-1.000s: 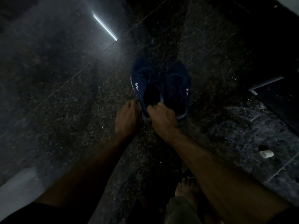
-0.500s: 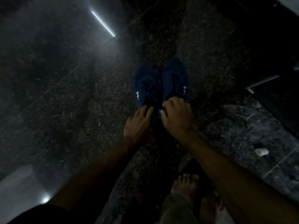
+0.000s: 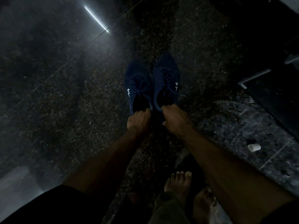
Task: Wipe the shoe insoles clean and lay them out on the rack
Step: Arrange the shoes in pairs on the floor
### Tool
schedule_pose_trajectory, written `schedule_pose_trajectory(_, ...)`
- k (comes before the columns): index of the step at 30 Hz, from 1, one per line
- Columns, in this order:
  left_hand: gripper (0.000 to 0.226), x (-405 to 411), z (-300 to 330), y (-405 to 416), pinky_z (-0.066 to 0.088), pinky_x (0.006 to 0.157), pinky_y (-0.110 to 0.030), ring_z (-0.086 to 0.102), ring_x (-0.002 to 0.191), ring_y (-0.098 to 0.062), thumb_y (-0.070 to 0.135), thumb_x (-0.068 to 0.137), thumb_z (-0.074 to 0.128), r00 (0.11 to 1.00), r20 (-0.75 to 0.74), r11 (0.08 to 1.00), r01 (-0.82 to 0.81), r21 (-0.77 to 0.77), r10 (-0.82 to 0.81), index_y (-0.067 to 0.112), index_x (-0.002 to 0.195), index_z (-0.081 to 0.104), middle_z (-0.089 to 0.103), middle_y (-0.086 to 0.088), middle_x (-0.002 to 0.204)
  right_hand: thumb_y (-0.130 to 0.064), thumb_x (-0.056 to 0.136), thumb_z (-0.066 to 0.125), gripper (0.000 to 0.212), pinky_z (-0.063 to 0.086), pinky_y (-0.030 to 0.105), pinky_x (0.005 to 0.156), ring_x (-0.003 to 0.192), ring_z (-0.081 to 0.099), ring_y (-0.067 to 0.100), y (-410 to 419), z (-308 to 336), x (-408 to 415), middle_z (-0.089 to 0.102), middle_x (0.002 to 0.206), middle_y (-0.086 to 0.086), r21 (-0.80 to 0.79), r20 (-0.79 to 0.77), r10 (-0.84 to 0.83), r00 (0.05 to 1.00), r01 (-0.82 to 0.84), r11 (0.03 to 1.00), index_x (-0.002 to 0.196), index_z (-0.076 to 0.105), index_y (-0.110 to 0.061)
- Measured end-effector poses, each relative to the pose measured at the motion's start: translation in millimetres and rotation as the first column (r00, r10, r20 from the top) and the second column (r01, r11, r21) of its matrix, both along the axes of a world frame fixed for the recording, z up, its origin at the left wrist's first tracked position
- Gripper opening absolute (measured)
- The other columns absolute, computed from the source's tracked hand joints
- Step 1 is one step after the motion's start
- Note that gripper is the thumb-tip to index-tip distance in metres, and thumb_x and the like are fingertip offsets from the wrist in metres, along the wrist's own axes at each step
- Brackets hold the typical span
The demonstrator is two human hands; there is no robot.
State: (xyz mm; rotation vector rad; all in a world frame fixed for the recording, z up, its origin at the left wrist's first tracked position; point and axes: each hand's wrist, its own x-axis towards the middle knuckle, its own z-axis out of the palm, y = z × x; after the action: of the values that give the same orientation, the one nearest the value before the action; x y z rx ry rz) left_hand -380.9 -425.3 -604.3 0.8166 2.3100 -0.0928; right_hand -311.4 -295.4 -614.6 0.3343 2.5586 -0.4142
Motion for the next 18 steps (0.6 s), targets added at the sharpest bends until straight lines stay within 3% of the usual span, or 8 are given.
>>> schedule_pose_trajectory(8, 0.038, -1.9, 16.6, 6.9, 0.047, 0.081, -0.040, 0.059, 0.113, -0.032, 0.027, 0.095, 0.057, 0.998, -0.038, 0.998, 0.041, -0.045, -0.043, 0.014, 0.128, 0.045, 0.060, -0.011, 0.124, -0.016, 0.096, 0.053, 0.022, 0.043, 0.034, 0.083, 0.114, 0.047, 0.027, 2.9, 9.1, -4.5, 0.058, 0.118, 0.011, 0.045, 0.011, 0.004, 1.000, -0.005, 0.999, 0.117, 0.053, -0.009)
schedule_pose_trajectory(18, 0.037, -12.9, 153.0, 57.4, 0.046, 0.087, -0.042, 0.055, 0.117, -0.032, 0.027, 0.097, 0.052, 0.984, -0.085, 0.986, 0.158, 0.046, -0.154, 0.014, 0.132, 0.048, 0.058, -0.014, 0.126, -0.006, 0.095, 0.049, 0.028, 0.044, 0.035, 0.086, 0.117, 0.047, 0.028, 42.6, 141.2, 9.3, 0.056, 0.123, 0.013, 0.101, 0.012, -0.092, 0.996, 0.090, 0.991, 0.123, 0.051, -0.007)
